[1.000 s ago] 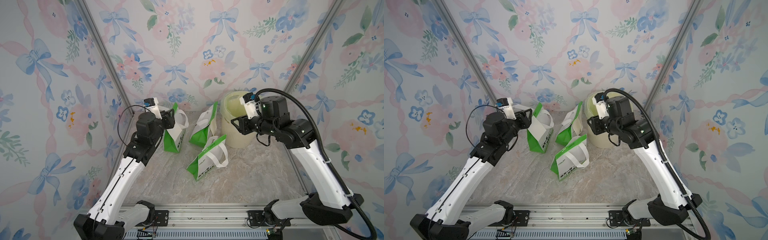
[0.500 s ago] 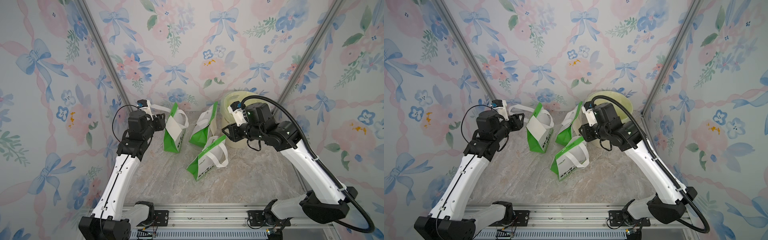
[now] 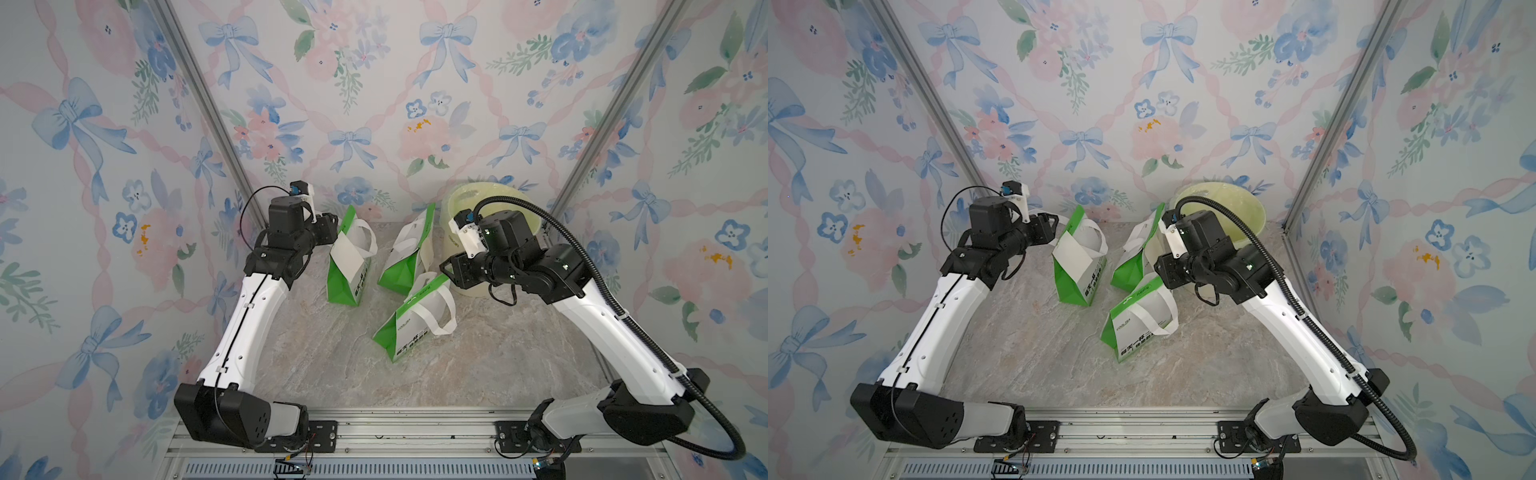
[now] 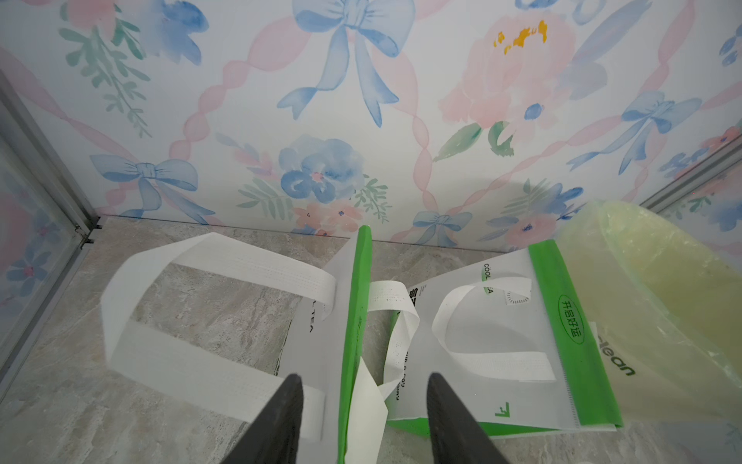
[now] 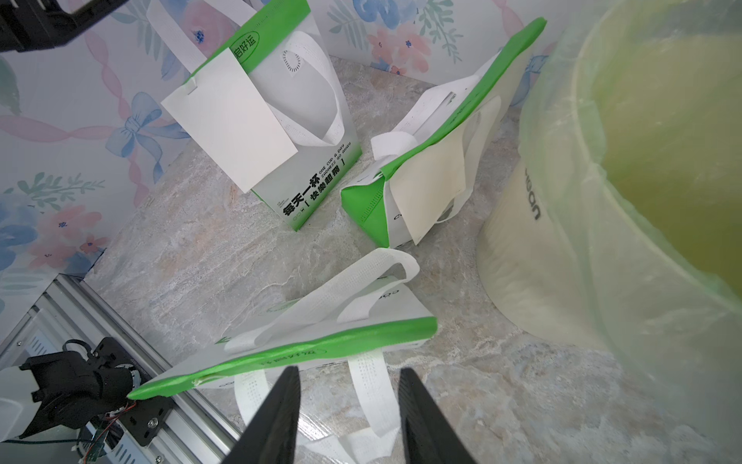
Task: Shred takeout receipts and throw away
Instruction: Pick up the takeout bag from the center of the board.
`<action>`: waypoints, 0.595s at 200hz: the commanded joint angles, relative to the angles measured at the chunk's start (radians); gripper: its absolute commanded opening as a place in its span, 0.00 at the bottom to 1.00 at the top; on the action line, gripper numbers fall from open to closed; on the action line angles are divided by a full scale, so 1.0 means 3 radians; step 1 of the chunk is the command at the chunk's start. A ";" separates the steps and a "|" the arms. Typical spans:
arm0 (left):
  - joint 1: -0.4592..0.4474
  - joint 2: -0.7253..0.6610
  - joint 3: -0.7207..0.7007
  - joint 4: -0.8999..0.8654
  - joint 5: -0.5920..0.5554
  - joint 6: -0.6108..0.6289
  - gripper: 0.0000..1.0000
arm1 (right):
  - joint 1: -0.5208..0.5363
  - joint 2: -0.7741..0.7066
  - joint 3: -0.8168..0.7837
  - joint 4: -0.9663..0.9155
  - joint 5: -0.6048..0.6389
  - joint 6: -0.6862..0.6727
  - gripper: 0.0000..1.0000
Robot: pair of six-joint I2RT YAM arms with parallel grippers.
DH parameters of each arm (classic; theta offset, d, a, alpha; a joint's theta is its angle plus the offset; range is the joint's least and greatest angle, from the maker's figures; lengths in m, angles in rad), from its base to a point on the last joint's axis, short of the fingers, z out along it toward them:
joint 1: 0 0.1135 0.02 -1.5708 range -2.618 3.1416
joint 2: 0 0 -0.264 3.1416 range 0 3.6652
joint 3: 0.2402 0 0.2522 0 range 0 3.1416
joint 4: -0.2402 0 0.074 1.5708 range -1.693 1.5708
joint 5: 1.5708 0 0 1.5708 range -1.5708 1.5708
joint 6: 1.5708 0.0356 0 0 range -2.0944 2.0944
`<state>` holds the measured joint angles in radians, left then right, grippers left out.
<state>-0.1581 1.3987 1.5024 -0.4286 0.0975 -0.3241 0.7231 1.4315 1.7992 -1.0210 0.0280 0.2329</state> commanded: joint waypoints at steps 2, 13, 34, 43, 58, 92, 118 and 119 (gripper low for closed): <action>-0.0098 0.0225 0.0255 -0.0172 -0.0144 0.0191 0.54 | 0.0049 0.0075 0.0119 -0.0113 0.0042 0.0006 0.43; -0.0121 0.0332 0.0367 -0.0202 -0.0199 0.0232 0.54 | 0.0049 0.0088 0.0140 -0.0121 0.0039 -0.0013 0.43; -0.0127 0.0493 0.0509 -0.0240 -0.0243 0.0321 0.53 | 0.0049 0.0087 0.0153 -0.0147 0.0043 -0.0030 0.43; -0.0127 0.0551 0.0563 -0.0248 -0.0239 0.0357 0.52 | 0.0049 0.0072 0.0134 -0.0147 0.0047 -0.0030 0.43; -0.0127 0.0652 0.0655 -0.0293 -0.0175 0.0374 0.50 | 0.0047 0.0038 0.0090 -0.0137 0.0055 -0.0030 0.43; -0.0126 0.0855 0.0752 -0.0385 0.0066 0.0430 0.47 | 0.0049 -0.0043 -0.0014 -0.0094 0.0065 -0.0019 0.43; -0.0105 0.0961 0.0809 -0.0487 0.0033 0.0471 0.47 | 0.0049 -0.0106 -0.0075 -0.0072 0.0085 0.0003 0.43; -0.0106 0.0964 0.0810 -0.0488 0.0028 0.0471 0.47 | 0.0049 -0.0107 -0.0081 -0.0073 0.0085 0.0005 0.43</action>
<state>-0.1959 1.6558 1.7172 -0.5232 0.0879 -0.2161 0.7238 1.4395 1.7958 -1.0363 0.0364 0.2321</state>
